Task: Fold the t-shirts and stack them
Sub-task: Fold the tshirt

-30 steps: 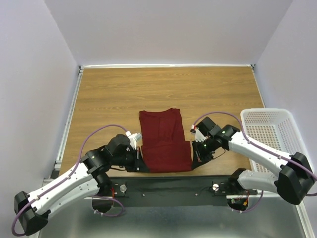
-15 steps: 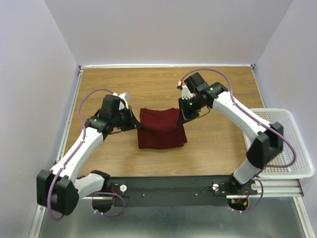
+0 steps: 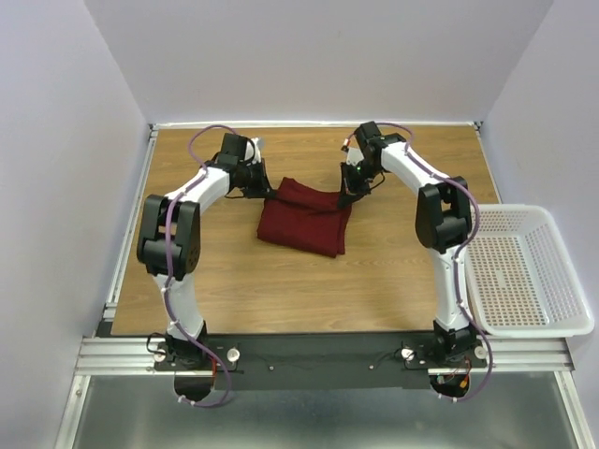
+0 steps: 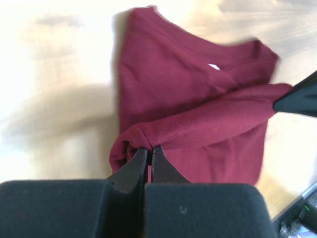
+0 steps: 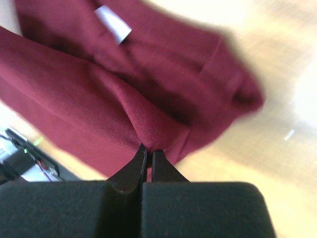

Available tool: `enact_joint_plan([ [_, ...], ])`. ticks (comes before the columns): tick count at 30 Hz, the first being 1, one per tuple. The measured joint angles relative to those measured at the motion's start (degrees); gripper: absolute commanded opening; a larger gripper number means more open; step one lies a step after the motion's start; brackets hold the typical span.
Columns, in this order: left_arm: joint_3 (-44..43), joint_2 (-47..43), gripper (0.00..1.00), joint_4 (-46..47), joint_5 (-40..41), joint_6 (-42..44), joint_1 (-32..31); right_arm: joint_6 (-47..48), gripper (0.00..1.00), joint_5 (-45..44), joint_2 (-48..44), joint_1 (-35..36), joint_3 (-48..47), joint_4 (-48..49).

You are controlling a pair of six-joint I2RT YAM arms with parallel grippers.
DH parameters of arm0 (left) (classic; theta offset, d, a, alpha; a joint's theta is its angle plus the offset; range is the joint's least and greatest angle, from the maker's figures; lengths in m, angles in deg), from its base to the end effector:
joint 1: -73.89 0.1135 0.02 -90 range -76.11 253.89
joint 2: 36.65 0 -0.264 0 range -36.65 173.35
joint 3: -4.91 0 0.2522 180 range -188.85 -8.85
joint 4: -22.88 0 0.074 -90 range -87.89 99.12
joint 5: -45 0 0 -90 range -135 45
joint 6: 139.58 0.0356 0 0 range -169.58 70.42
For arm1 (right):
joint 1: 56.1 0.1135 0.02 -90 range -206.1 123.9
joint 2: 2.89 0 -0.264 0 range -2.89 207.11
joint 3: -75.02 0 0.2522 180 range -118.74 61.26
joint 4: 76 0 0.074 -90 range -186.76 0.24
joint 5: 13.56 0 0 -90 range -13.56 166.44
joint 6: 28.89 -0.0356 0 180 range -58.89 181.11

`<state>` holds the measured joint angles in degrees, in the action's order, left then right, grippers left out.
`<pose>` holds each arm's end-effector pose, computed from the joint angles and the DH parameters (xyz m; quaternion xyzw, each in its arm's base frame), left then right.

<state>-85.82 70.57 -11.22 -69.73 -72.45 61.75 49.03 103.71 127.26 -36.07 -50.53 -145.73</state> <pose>0.3952 -0.1003 0.2119 -0.0141 0.9223 -0.2913 0.2535 0.4361 0.1764 0.1933 -0.0988 0.9582 0.2611 0.0627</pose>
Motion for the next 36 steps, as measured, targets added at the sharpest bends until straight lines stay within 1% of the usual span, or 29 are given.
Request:
enact_joint_plan([
  [3,-5.0,6.2,0.00,0.2,0.0,0.8,0.0,0.0,0.01,1.2,3.6,-1.9,-1.4,1.2],
  [5,-6.2,7.7,0.00,0.1,-0.1,1.1,0.0,-0.1,0.01,2.4,5.7,-3.1,-1.8,2.2],
  [9,-8.3,8.6,0.01,0.6,-0.4,2.2,-0.5,-0.1,0.01,3.5,6.2,-4.0,-1.4,3.9],
  [15,-10.4,8.5,0.01,1.1,0.1,4.3,-2.7,-1.2,0.01,3.8,2.7,-4.0,6.3,10.3],
  [18,-11.3,8.1,0.01,1.0,1.7,5.2,-4.7,-1.7,0.01,3.4,0.6,-4.0,9.9,13.0],
  [23,-13.5,6.4,0.01,1.8,3.6,6.4,-7.5,-2.4,0.01,3.3,-1.1,-4.1,12.9,15.3],
  [27,-15.0,6.4,0.01,3.4,3.7,7.0,-8.3,-3.0,0.01,3.3,-1.9,-4.2,14.6,17.1],
  [29,-16.3,7.7,0.01,3.7,3.7,7.1,-8.3,-3.2,0.01,3.3,-2.3,-4.3,15.4,17.9],
  [36,-19.8,16.9,0.02,5.5,3.8,7.3,-8.1,-3.7,0.01,3.3,-3.3,-4.3,17.2,19.8],
])
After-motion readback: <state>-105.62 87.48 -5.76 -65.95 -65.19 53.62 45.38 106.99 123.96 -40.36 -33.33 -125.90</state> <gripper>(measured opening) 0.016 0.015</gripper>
